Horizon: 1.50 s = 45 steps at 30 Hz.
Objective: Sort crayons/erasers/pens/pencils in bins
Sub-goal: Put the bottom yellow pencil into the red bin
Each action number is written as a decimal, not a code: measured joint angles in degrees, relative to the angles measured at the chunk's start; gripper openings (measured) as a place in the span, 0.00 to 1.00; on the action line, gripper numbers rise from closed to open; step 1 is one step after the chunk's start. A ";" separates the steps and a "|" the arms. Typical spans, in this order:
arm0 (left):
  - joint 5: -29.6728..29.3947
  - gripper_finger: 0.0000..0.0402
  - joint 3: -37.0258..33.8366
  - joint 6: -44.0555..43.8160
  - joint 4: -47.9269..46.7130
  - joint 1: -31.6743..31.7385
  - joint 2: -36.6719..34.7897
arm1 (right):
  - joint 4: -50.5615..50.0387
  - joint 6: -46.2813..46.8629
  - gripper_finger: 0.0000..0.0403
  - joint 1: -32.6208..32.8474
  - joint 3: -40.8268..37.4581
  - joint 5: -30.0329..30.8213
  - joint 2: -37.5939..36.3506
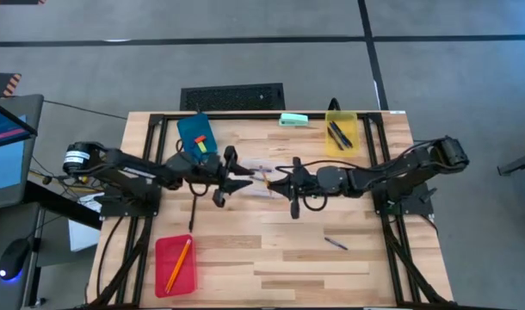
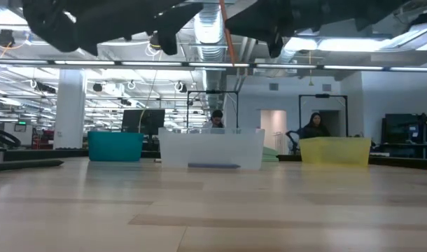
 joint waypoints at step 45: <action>4.43 0.19 12.04 4.84 -6.24 -0.33 5.49 | 1.76 -3.57 0.06 0.22 0.00 -0.02 0.00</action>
